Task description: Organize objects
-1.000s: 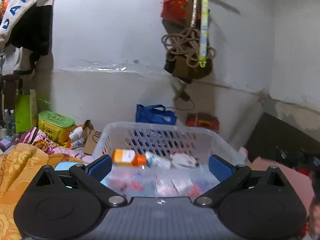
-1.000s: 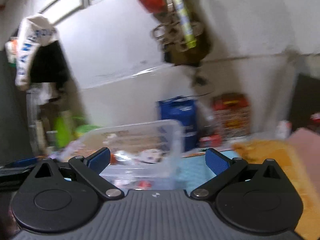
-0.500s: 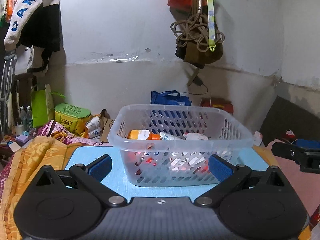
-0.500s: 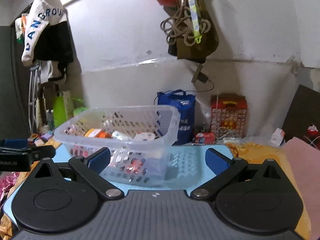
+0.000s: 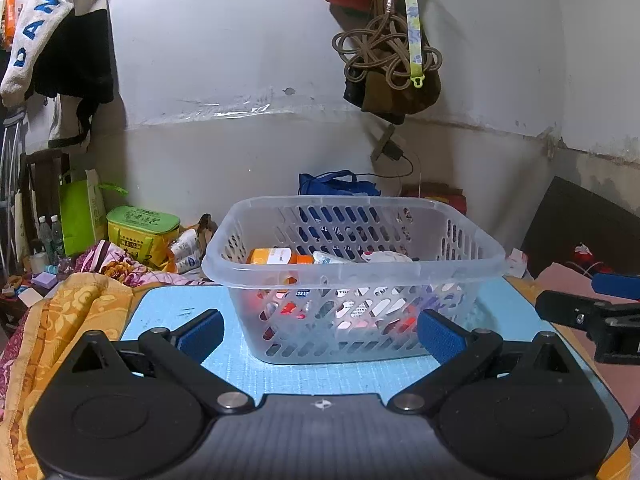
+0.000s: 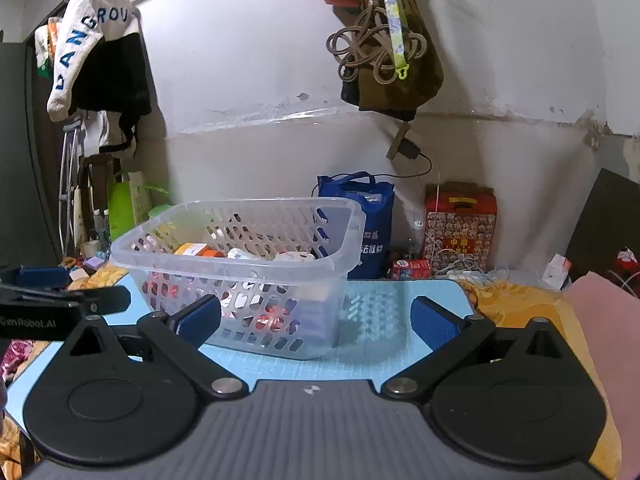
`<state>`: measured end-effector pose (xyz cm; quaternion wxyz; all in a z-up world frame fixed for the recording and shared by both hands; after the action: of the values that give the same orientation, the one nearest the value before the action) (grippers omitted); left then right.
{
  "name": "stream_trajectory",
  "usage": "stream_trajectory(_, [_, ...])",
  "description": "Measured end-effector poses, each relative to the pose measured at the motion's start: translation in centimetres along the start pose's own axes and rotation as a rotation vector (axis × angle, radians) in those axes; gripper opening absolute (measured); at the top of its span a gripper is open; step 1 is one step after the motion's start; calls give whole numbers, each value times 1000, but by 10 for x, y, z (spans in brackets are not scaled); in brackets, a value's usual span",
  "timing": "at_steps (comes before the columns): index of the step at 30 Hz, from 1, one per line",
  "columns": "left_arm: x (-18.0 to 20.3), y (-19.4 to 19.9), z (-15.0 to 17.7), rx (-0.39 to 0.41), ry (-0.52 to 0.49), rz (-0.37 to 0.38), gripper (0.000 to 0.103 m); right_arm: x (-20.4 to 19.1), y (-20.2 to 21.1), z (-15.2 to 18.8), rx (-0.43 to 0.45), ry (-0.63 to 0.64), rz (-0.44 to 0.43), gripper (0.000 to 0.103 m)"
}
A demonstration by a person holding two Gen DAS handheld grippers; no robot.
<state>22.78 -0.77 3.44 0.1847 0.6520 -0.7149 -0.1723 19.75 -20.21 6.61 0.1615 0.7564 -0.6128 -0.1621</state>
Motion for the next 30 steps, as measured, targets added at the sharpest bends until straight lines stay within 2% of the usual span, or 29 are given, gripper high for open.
stream_trajectory(5, [2,-1,1,-3,-5,-1,103,4,1,-1,6,-33,2,103])
stream_trajectory(30, [1,-1,4,-8,-2,1,103,2,-2,0,-6,-42,2,103])
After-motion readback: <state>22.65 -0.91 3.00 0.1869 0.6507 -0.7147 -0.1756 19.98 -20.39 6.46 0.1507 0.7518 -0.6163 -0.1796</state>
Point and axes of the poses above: each gripper's, at about its wrist camera, not at the fingertips, and y roughly against the way its jaws point, x to its right, z to its underside, the point moved 6 cm from there along -y, roughly the way its jaws point, and after that the axes turned 3 degrees about -x, right-handed, at the moved point
